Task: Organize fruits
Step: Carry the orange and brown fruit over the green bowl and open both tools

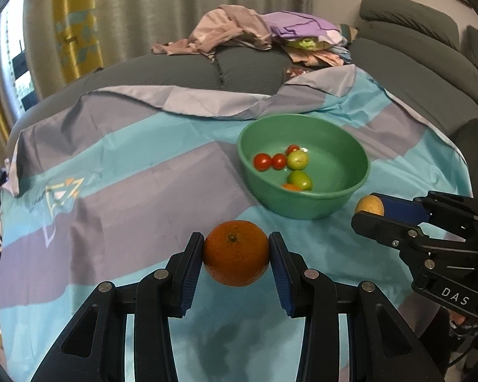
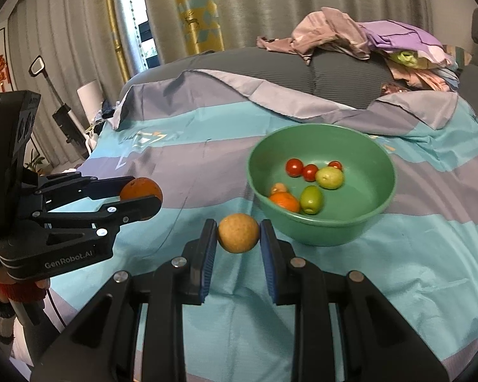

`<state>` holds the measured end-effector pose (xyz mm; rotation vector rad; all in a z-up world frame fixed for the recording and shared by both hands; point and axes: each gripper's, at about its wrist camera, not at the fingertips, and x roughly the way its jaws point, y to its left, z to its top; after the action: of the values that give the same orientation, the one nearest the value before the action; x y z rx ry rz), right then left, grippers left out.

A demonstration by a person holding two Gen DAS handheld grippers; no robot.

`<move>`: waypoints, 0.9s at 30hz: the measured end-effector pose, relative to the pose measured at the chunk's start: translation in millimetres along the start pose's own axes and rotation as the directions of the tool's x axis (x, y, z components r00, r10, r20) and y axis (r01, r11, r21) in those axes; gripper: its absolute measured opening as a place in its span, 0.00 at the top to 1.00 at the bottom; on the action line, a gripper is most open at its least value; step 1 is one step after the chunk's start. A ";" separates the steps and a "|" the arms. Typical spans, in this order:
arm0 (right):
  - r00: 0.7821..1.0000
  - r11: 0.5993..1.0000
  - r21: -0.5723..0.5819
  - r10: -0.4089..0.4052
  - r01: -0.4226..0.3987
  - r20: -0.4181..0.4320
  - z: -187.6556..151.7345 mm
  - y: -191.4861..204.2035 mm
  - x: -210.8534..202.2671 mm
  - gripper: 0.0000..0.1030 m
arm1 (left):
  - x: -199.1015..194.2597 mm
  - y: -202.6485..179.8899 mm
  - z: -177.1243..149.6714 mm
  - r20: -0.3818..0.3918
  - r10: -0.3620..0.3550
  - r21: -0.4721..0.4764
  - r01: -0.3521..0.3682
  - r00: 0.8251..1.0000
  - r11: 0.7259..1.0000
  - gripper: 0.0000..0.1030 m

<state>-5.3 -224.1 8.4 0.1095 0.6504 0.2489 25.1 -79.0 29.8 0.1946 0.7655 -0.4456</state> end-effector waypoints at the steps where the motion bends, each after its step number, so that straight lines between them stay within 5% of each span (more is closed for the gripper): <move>1: 1.000 1.000 0.004 -0.002 0.002 0.003 0.4 -2.7 -0.4 0.73 | 1.0 -2.1 1.6 0.001 -0.001 0.004 0.001 1.000 1.000 0.60; 12: 0.997 0.994 0.089 -0.062 0.058 0.035 16.2 -52.3 7.9 0.73 | 38.6 -34.3 44.8 0.027 -0.044 0.059 0.042 0.999 0.997 0.60; 27: 0.987 0.981 0.110 -0.156 0.159 -0.038 29.9 -107.3 46.3 0.72 | 118.3 -60.6 71.5 -0.063 -0.038 0.105 0.045 0.997 0.993 0.60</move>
<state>69.4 -316.1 -14.2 0.1622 0.6985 0.0612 117.1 -193.9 -3.5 0.2934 0.8069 -0.5223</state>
